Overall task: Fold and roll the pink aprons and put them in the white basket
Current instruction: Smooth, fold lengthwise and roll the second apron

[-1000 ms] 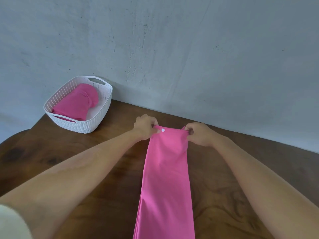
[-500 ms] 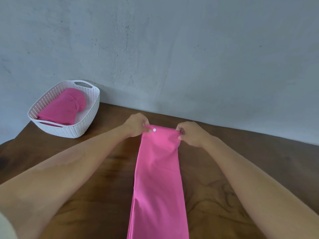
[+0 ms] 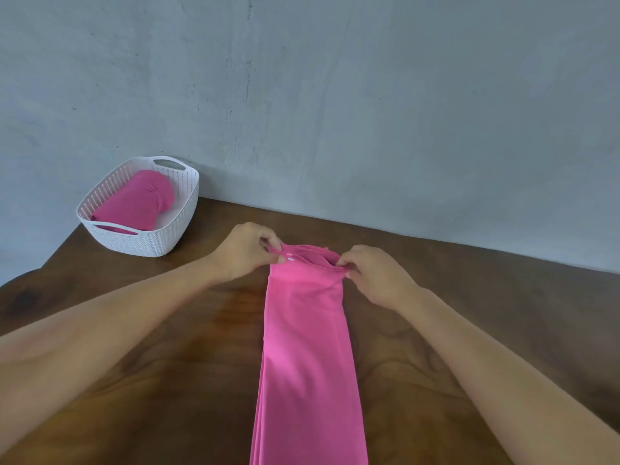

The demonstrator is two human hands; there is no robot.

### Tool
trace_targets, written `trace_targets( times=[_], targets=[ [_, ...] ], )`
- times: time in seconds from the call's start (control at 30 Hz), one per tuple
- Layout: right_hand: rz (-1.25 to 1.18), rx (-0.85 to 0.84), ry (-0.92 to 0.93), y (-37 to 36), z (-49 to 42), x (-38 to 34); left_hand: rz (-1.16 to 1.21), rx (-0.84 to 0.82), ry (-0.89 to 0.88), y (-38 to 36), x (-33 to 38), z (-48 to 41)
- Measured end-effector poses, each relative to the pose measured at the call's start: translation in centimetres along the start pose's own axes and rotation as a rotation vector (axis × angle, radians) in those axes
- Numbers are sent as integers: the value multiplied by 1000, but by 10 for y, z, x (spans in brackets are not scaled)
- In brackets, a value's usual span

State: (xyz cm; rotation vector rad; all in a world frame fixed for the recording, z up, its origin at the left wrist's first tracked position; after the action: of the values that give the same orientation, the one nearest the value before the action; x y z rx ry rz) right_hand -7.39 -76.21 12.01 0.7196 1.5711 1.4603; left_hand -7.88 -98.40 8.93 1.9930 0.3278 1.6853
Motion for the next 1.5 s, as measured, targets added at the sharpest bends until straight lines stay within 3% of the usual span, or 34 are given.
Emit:
trace_targets(
  times=[0.53, 0.97, 1.23, 1.5],
  targets=[
    [34, 265, -17, -53, 100, -29, -282, -52, -332, -40, 18, 99],
    [-32, 349, -57, -98, 183, -38, -252, -50, -122, -86, 16, 177],
    [-109, 391, -67, -110, 285, -45, -209, -11, -3, -130, 47, 257],
    [-137, 373, -33, -115, 379, -53, -303, 36, -67, -178, 93, 336]
  ],
)
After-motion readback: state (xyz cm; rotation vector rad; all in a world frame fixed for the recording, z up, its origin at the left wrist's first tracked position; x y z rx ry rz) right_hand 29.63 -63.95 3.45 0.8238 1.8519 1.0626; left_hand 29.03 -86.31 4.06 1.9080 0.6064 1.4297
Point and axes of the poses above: each hand's wrist, its own z-axis away from the middle knuckle, its own y-axis out of the back of the hand, x = y × z, the point moved 9 cm from there along -z, towards the middle knuckle, and after that the axes turned 2 degrees about -y, right-handed, at the moved point
